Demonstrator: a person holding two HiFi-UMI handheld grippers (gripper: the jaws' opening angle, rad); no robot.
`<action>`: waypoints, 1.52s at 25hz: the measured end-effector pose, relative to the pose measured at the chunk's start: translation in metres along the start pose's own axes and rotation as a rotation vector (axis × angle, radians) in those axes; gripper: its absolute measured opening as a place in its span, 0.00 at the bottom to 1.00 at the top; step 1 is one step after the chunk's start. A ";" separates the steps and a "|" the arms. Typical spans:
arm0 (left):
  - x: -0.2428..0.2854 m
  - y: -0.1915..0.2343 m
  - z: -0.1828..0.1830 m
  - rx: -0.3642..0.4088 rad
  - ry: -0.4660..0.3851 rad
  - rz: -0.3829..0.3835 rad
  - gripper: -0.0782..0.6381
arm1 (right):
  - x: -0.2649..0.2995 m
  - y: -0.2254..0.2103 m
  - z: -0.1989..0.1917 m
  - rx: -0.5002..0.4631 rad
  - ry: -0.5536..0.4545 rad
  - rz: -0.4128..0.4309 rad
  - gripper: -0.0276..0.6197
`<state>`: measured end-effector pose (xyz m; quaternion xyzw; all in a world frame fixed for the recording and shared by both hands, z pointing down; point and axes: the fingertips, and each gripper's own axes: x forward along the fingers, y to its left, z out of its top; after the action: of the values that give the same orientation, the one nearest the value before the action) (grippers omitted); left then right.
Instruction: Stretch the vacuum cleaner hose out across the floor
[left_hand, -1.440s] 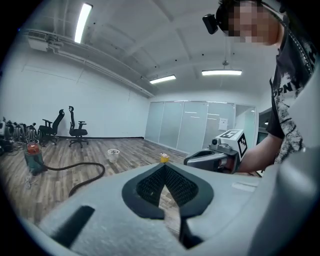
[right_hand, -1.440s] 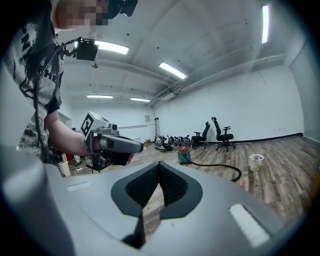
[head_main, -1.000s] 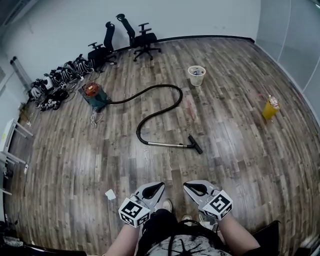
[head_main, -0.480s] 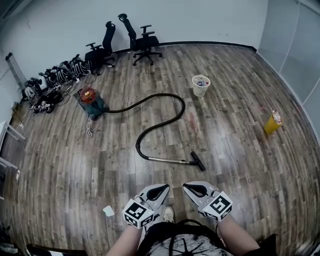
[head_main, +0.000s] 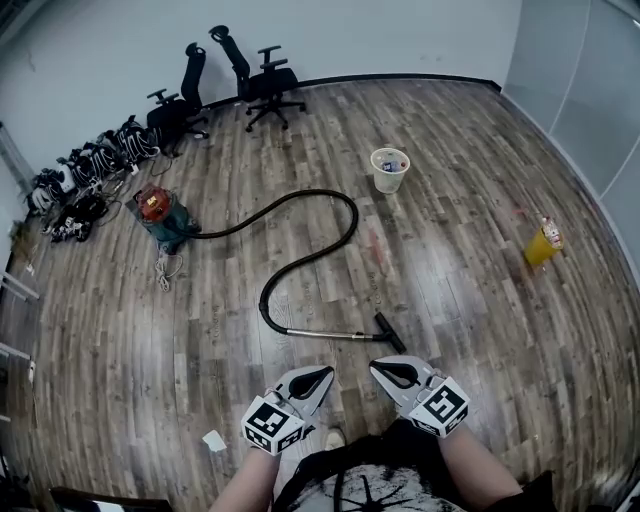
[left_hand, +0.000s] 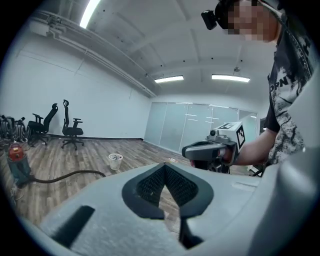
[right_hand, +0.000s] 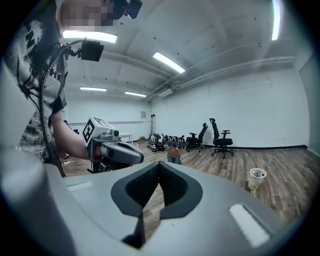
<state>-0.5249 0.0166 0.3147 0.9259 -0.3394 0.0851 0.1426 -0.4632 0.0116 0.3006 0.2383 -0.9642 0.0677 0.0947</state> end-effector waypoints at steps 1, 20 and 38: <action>0.011 0.005 0.002 0.001 0.004 0.008 0.11 | 0.001 -0.014 0.001 0.001 -0.003 0.009 0.05; 0.133 0.059 0.049 -0.097 -0.029 0.394 0.11 | 0.031 -0.158 -0.011 -0.104 0.102 0.435 0.05; 0.089 0.189 0.010 -0.109 0.037 0.330 0.11 | 0.174 -0.149 -0.058 -0.105 0.260 0.445 0.07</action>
<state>-0.5800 -0.1781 0.3670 0.8468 -0.4881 0.1059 0.1829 -0.5353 -0.1865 0.4069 0.0046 -0.9748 0.0668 0.2128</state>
